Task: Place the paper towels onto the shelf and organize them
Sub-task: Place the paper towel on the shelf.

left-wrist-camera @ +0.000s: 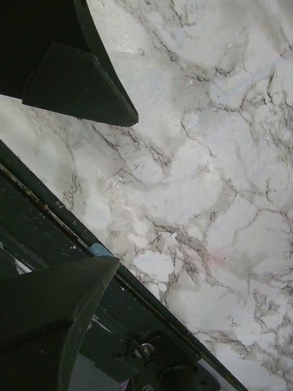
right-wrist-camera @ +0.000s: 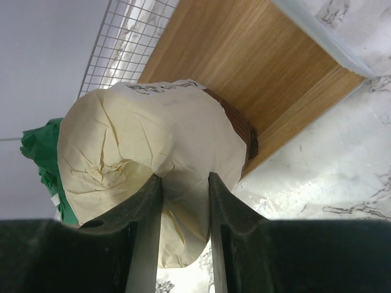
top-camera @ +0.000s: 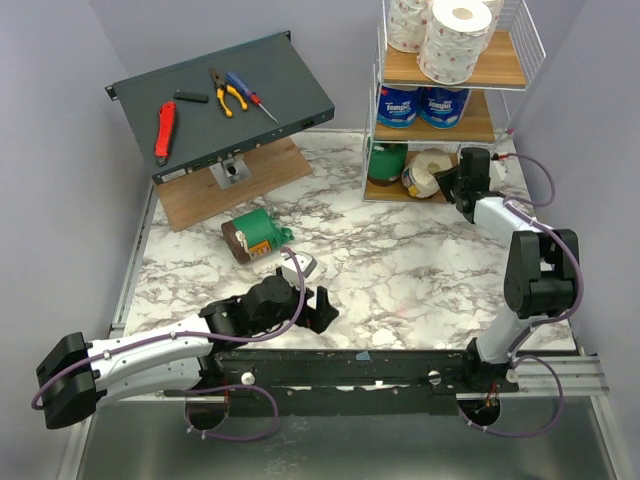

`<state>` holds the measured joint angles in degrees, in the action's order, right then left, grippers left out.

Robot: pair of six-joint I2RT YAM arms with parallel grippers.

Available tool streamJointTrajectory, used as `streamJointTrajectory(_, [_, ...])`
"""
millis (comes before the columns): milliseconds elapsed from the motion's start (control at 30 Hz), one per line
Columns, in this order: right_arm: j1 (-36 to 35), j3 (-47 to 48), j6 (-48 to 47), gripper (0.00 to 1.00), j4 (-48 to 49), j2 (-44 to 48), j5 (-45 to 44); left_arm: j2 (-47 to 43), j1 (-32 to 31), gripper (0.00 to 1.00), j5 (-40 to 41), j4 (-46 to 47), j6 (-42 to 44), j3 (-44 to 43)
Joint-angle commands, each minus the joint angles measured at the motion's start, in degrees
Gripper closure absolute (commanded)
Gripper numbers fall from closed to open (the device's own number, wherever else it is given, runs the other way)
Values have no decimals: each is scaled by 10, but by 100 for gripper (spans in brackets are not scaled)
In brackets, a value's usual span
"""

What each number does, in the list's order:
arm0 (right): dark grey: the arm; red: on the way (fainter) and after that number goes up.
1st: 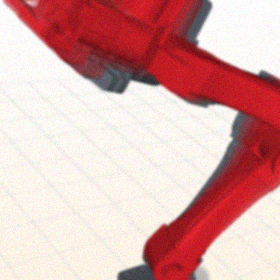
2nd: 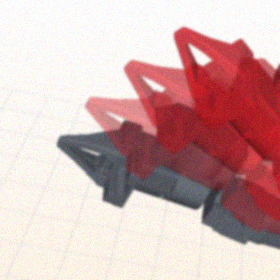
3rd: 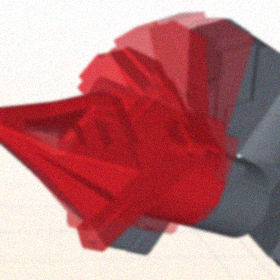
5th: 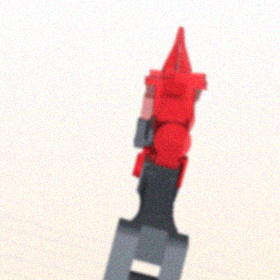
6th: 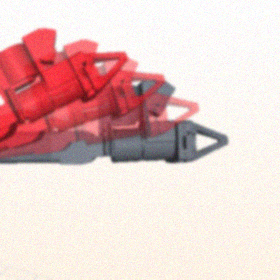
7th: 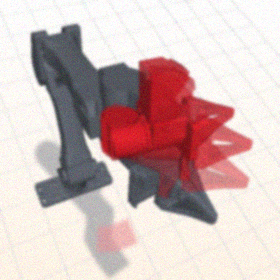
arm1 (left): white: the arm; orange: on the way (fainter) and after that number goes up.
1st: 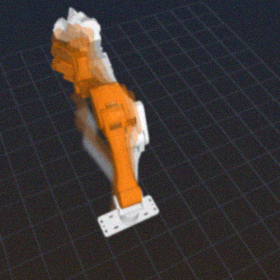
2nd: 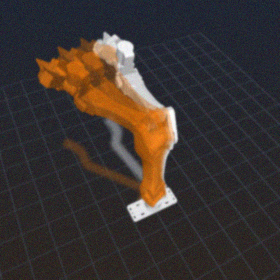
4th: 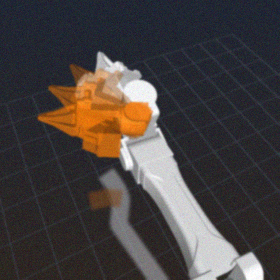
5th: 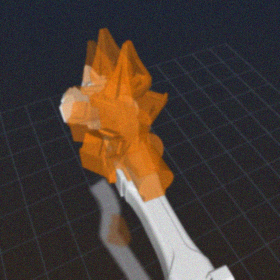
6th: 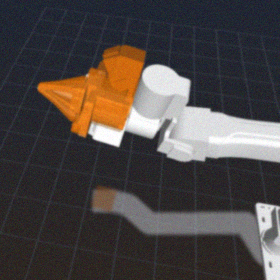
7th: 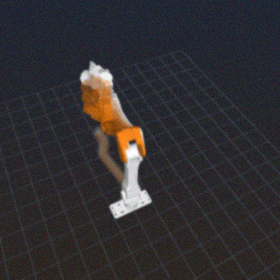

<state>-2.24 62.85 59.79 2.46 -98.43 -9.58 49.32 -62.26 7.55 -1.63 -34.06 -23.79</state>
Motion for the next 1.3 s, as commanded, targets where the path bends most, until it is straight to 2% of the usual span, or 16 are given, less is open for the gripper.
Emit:
streamJointTrajectory(0, [0, 42, 2, 67, 41, -16, 6, 0, 3, 7, 23, -7, 13, -18])
streamJointTrajectory(67, [0, 49, -5, 64, 34, -21, 9, 1, 3, 7, 24, -7, 15, -19])
streamJointTrajectory(233, [0, 52, -24, 47, 24, -23, 20, 14, 2, 7, 19, -7, 20, -28])
streamJointTrajectory(400, [0, 45, -39, 38, 17, -11, 27, 20, 2, 7, 16, -7, 24, -32])
streamJointTrajectory(633, [0, -25, -50, 36, 42, 60, 44, 14, 2, 7, 17, -14, 25, -33])
streamJointTrajectory(767, [-7, -90, -80, 39, 79, 111, 52, 0, 2, 7, 20, -15, 26, -27])
streamJointTrajectory(933, [-32, -186, -126, 44, 206, 134, 79, -6, 4, 6, 18, -15, 30, -25])
streamJointTrajectory(1067, [-65, -233, -164, 54, 294, 112, 66, -4, 4, 6, 12, -14, 28, -25])
streamJointTrajectory(1200, [-73, -298, -170, 68, 441, 97, 19, -11, 4, 6, 10, -18, 24, -21])
streamJointTrajectory(1267, [-73, -301, -167, 72, 466, 75, -9, -19, 4, 6, 14, -20, 23, -19])
